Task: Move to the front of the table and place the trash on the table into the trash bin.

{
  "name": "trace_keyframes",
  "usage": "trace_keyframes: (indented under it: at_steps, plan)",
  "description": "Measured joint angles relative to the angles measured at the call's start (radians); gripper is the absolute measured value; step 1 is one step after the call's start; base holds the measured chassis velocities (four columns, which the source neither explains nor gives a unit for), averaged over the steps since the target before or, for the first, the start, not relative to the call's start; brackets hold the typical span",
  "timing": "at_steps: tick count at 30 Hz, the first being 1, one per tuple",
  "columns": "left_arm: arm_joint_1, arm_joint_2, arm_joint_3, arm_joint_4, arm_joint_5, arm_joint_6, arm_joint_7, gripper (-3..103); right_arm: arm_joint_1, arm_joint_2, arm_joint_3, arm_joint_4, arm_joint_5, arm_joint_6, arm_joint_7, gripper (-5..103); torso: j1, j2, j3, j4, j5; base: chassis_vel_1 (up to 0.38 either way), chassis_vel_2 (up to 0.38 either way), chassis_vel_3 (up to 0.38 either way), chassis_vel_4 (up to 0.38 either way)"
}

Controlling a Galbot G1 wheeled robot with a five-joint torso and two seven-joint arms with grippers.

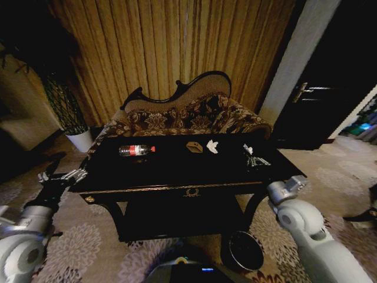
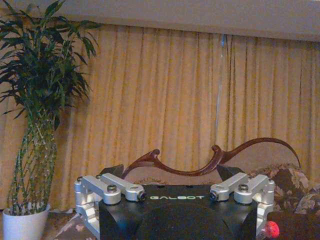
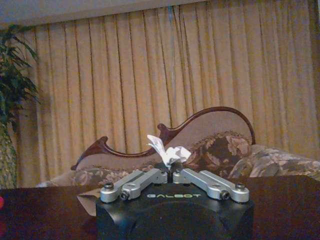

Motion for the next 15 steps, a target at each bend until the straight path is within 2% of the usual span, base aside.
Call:
trace_keyframes:
  at_steps: [3,15]
  plan:
    - [0.001,0.001,-0.001,0.002,-0.004,0.0,0.001,100,-0.008,0.008,0.006,-0.006,-0.035,-0.004,0.002,1,0.0,0.0,0.0,0.0001,0.0001,0.0,0.0,0.0,0.0]
    - [-0.001,0.004,0.004,0.006,-0.006,0.0,0.002,100,-0.027,0.012,0.022,0.005,-0.04,-0.025,0.007,1,0.0,0.0,0.0,0.0001,0.0002,0.0,0.0,0.0,0.0]
